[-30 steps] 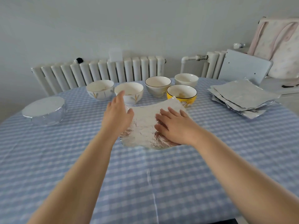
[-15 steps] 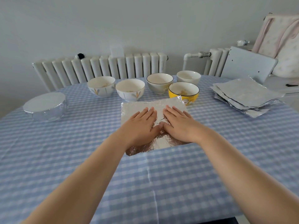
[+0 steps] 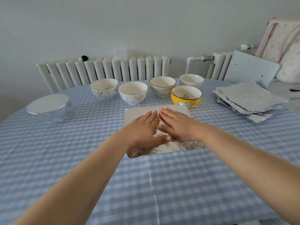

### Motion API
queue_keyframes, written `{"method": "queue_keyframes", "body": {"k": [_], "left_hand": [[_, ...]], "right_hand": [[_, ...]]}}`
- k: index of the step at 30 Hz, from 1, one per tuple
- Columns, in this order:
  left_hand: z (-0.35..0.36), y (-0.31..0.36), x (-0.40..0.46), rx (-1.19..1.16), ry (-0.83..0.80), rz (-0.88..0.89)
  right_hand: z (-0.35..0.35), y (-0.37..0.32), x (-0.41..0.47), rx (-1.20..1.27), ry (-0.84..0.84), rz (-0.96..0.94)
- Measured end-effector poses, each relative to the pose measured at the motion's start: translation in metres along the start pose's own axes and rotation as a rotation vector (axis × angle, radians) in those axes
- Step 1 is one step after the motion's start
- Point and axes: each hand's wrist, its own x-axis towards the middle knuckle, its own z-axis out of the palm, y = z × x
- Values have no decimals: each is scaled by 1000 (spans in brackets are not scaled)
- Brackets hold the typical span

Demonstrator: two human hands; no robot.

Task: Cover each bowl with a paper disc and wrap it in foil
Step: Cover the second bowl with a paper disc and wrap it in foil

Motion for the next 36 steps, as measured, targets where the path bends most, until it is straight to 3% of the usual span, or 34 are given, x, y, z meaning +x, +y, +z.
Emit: {"method": "queue_keyframes", "body": {"k": [10, 16, 36], "left_hand": [[1, -2, 0, -77, -19, -12], [2, -2, 1, -35, -2, 2], [-2, -4, 2, -6, -62, 40]], "right_hand": [[2, -1, -3, 57, 36, 67], [4, 0, -7, 52, 82, 12], [7, 7, -24, -72, 27, -3]]}}
